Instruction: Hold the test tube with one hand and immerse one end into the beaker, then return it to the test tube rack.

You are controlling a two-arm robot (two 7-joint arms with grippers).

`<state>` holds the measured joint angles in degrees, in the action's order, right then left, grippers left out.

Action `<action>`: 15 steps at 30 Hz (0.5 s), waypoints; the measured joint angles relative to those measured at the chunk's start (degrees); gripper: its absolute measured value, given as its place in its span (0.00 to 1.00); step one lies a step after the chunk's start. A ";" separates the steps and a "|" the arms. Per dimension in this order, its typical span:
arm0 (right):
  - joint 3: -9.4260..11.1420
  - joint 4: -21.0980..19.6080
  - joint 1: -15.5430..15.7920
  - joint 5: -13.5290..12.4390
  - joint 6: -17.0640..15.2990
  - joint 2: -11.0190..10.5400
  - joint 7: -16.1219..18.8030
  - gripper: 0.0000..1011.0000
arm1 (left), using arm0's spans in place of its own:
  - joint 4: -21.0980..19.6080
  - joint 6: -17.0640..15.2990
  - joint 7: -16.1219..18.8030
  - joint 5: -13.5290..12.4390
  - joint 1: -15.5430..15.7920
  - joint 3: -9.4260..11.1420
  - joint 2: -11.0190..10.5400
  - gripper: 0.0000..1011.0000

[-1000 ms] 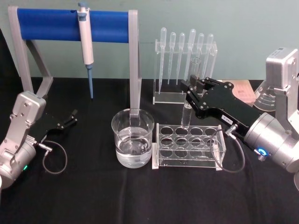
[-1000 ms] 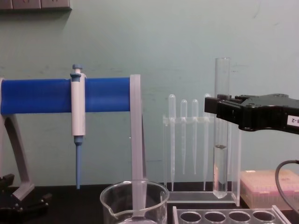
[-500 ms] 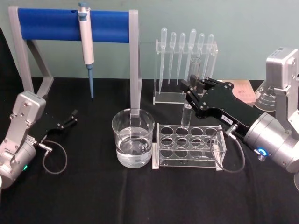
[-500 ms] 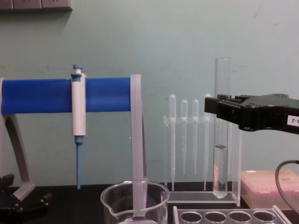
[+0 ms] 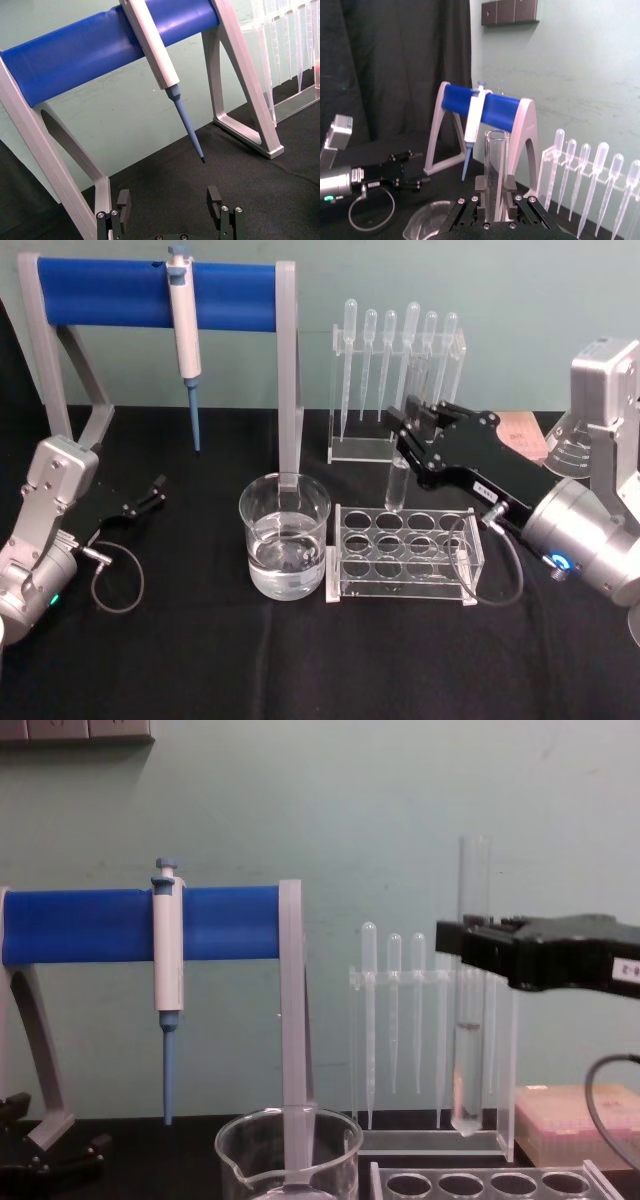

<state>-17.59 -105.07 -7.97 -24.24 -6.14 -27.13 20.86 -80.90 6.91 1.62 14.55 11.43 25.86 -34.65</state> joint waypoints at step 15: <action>-8.87 6.61 -9.88 0.50 -0.04 7.05 2.50 0.22 | 0.00 0.00 0.00 0.00 0.00 0.00 0.00 0.99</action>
<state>-26.46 -98.46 -17.85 -23.73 -6.18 -20.08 23.36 -80.90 6.91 1.62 14.55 11.43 25.86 -34.65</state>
